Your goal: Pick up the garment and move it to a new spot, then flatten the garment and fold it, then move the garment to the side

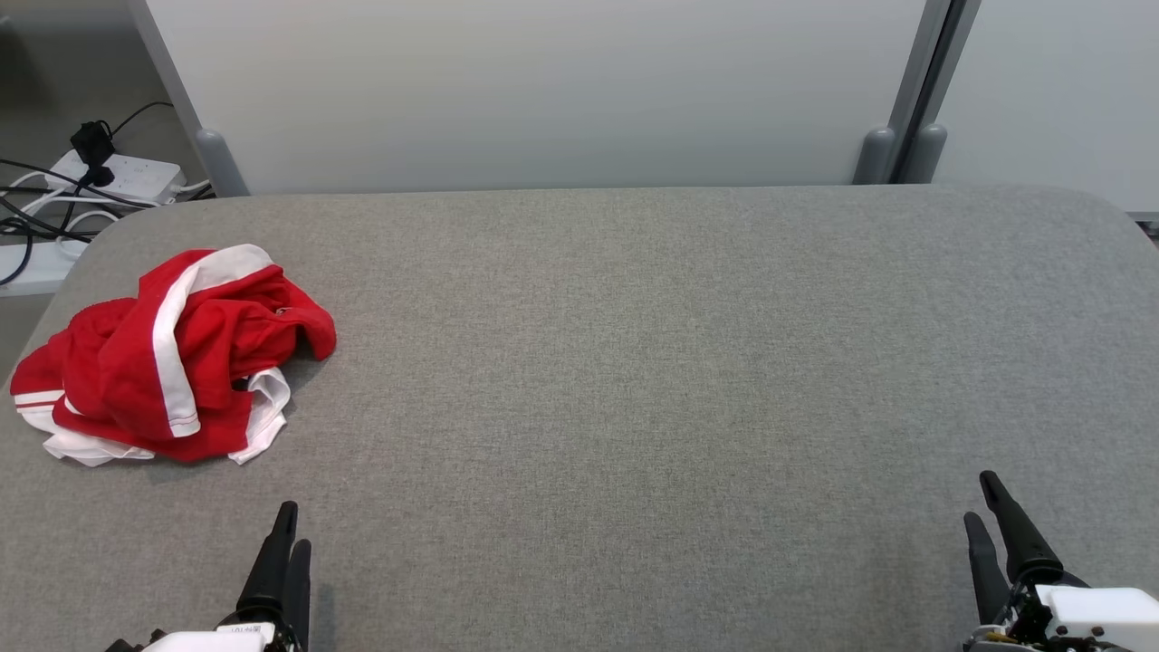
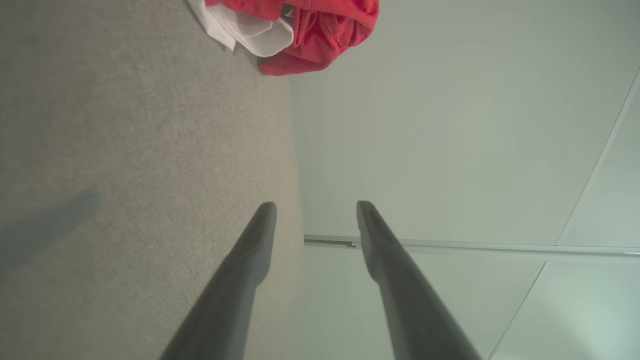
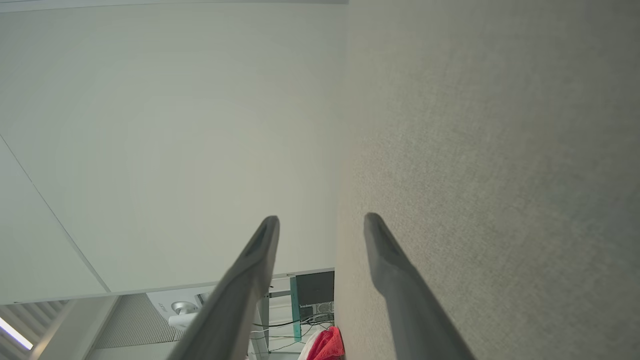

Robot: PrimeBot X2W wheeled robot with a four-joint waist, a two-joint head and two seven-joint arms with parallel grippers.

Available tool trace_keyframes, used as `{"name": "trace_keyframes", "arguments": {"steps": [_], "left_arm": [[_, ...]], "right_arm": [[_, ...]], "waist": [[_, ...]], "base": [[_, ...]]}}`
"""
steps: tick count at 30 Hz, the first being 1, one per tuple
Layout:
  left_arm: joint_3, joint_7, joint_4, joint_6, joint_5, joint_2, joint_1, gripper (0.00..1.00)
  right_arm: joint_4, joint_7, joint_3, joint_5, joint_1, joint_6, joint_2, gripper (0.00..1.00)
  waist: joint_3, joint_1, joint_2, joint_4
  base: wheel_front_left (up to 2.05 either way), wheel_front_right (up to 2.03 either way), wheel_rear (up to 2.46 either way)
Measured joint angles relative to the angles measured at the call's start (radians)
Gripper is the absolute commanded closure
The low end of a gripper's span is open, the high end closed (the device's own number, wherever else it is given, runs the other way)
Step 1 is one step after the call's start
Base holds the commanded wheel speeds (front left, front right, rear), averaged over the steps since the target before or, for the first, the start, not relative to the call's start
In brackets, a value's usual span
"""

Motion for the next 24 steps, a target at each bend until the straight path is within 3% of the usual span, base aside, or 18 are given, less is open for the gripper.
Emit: {"name": "trace_keyframes", "arguments": {"steps": [11, 24], "left_arm": [[-0.014, -0.024, 0.012, 0.001, 0.016, 0.008, -0.011, 0.00], [-0.056, -0.070, 0.034, 0.001, 0.147, 0.037, -0.058, 0.00]], "right_arm": [[0.008, -0.022, 0.030, -0.027, -0.010, 0.000, -0.005, 0.00], [0.041, -0.063, 0.066, -0.145, -0.070, 0.000, -0.026, 0.00]], "waist": [[0.001, 0.0005, 0.0000, -0.002], [0.005, 0.0003, 0.0000, -0.008]], "base": [[0.00, 0.00, 0.00], [0.00, 0.00, 0.00]]}}
